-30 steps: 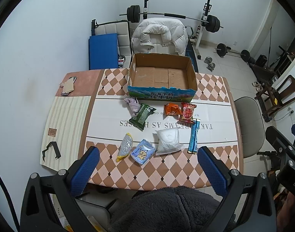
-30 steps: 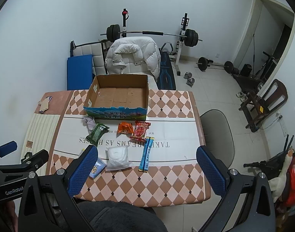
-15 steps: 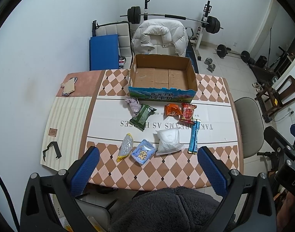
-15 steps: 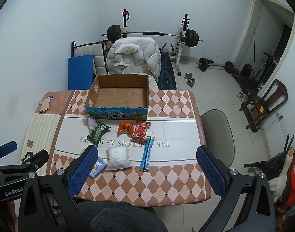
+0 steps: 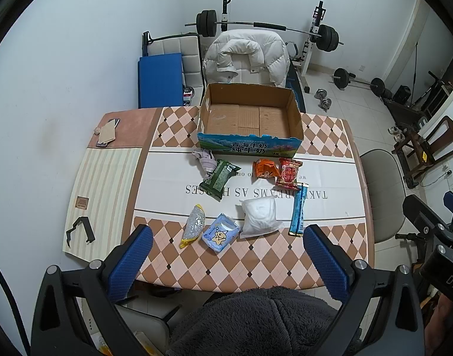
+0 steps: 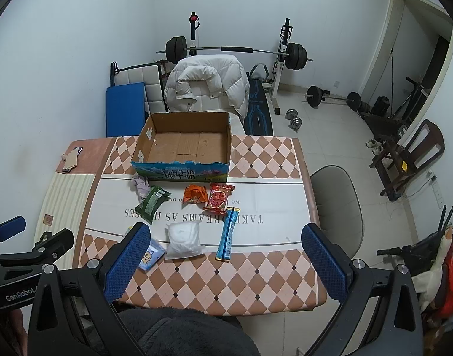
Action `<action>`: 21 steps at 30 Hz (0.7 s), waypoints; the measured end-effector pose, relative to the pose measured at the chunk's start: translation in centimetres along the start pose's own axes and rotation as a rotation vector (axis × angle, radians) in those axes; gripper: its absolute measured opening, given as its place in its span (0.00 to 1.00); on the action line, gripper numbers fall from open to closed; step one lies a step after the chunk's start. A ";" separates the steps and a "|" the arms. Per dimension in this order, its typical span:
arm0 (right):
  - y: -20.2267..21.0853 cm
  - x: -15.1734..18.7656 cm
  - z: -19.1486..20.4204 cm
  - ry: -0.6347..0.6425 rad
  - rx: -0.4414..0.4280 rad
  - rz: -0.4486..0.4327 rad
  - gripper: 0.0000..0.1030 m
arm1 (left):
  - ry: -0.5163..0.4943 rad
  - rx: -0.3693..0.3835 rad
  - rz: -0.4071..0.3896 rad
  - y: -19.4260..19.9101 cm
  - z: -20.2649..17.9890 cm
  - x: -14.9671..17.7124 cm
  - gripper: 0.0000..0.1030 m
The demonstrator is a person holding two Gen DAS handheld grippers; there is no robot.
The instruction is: Organize soft objects
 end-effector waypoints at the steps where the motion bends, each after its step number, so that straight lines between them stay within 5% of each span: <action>1: 0.1 0.0 0.1 0.000 0.000 0.000 1.00 | -0.002 -0.001 -0.001 -0.1 0.1 0.0 1.00; 7: -0.3 -0.1 0.1 -0.003 -0.017 0.014 1.00 | -0.011 -0.017 -0.016 -0.7 0.9 -0.4 1.00; 11: -2.8 -1.1 -0.4 -0.014 -0.004 0.028 1.00 | -0.031 -0.103 -0.041 -4.4 2.2 -2.2 1.00; 14: -7.3 -2.0 -0.3 -0.009 -0.066 0.059 1.00 | -0.072 -0.177 -0.007 -9.0 3.0 -2.7 1.00; 21: -24.8 0.0 5.0 0.064 -0.237 0.361 1.00 | -0.260 -0.234 0.245 -23.4 4.2 0.6 1.00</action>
Point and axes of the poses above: each gripper's, at about its wrist camera, not at the fingertips, and y roughly against the way its jaws point, z to its left, x to its underside, the point moved 1 cm from there along -y, roughly the way its jaws point, and after that the axes turned 10 degrees about y, right-handed, at the moved point
